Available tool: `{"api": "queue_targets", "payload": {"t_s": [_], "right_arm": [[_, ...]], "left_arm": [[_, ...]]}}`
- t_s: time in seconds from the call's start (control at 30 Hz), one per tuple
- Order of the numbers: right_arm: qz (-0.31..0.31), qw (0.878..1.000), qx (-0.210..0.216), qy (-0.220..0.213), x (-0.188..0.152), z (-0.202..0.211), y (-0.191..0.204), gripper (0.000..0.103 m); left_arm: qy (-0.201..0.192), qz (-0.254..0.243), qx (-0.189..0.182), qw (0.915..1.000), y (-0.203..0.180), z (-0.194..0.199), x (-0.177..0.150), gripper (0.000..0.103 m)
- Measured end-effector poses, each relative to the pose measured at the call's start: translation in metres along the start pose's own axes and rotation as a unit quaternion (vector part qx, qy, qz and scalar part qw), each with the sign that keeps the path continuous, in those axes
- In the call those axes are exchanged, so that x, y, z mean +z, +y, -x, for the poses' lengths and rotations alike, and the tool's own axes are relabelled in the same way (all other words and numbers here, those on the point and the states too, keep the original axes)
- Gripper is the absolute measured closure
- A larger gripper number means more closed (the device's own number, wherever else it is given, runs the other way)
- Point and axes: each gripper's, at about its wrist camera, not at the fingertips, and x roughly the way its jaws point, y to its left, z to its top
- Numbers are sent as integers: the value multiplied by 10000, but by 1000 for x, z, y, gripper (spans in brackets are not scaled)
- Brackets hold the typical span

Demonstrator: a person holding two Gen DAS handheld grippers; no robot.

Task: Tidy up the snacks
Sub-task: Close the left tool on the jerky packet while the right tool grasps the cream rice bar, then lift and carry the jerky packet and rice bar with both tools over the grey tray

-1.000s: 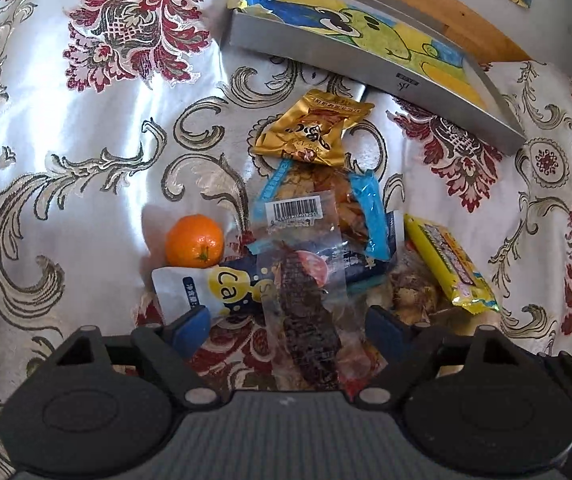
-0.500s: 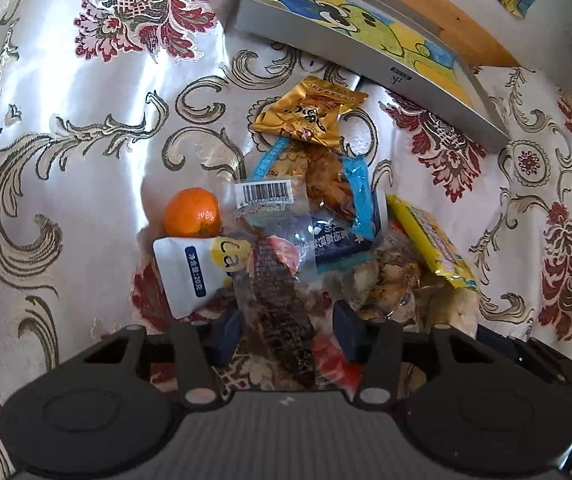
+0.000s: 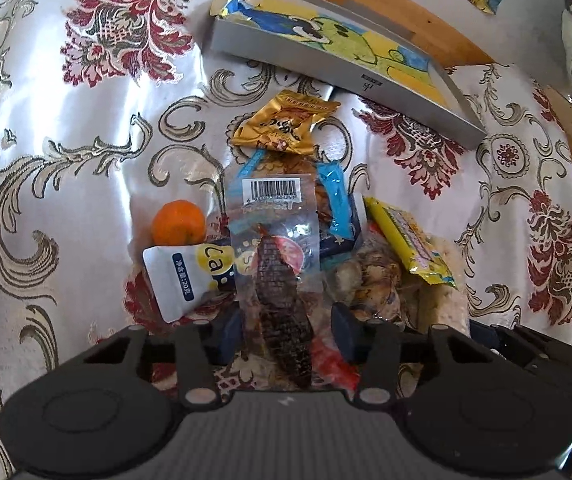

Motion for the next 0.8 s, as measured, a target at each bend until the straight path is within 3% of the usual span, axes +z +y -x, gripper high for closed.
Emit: {"api": "queue_targets", "payload": {"t_s": [0.13,0.43,0.8], "right_arm": [[-15,9999,-96,-51,0,2,-1,53],[185,9978,-573,-292,0,11,2,65],[526,9910,-1025,-681,-1,22,10,68]], "left_arm": [[-144,-96,-74,9998,-2,8,-1,52],[-432,-386,-137,9982,-8,25,-6,53],[-712,-335,-122,9968,-6,36,-2,54]]}}
